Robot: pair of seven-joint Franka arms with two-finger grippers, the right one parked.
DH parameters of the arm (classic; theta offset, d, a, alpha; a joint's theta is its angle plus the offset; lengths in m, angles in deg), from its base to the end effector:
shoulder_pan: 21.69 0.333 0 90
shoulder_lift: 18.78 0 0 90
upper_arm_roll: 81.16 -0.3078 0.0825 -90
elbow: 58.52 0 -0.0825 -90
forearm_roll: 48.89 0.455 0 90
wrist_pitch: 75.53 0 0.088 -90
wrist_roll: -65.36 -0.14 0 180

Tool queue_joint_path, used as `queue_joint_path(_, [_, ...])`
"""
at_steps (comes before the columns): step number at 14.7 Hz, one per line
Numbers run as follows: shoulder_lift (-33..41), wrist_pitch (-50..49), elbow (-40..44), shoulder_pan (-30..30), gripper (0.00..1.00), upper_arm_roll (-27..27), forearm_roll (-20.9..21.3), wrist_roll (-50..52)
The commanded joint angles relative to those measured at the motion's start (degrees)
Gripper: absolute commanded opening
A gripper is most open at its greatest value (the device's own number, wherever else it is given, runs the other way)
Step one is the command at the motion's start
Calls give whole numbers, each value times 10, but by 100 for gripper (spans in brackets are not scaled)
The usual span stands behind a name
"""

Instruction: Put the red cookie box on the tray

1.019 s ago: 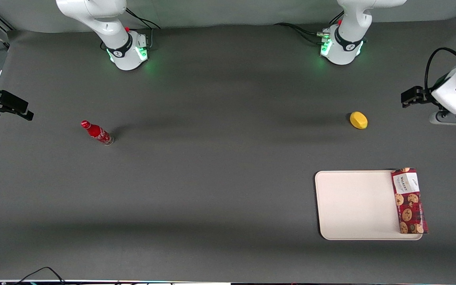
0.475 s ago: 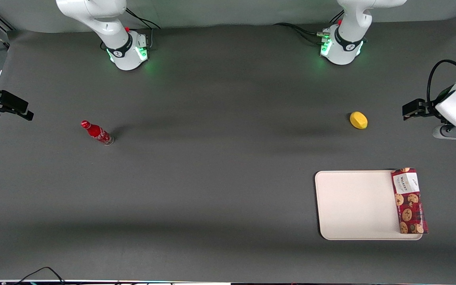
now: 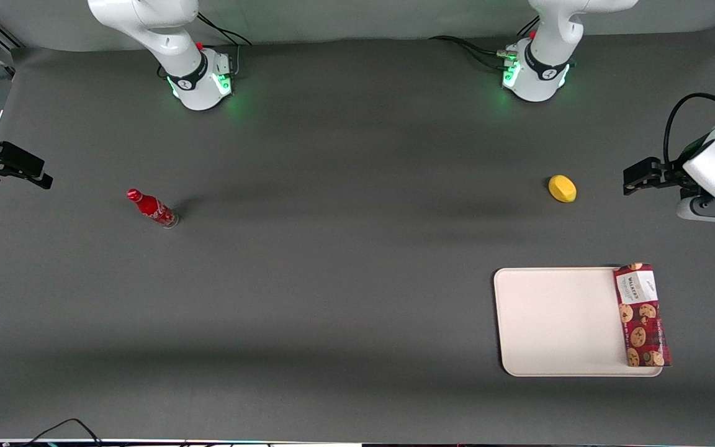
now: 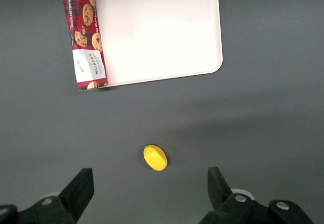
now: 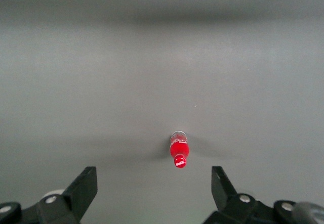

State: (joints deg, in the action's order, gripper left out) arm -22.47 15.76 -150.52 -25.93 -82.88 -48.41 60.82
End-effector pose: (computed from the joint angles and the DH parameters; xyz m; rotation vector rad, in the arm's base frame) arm 0.6395 -0.0274 0.5255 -3.1243 0.1935 0.1205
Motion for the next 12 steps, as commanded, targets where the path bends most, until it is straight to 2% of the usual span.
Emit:
queue_joint_path(1, [-22,7,18,-9,100,-9,0,3])
queue_joint_path(12, [-26,-1,23,-8,100,-11,9,3])
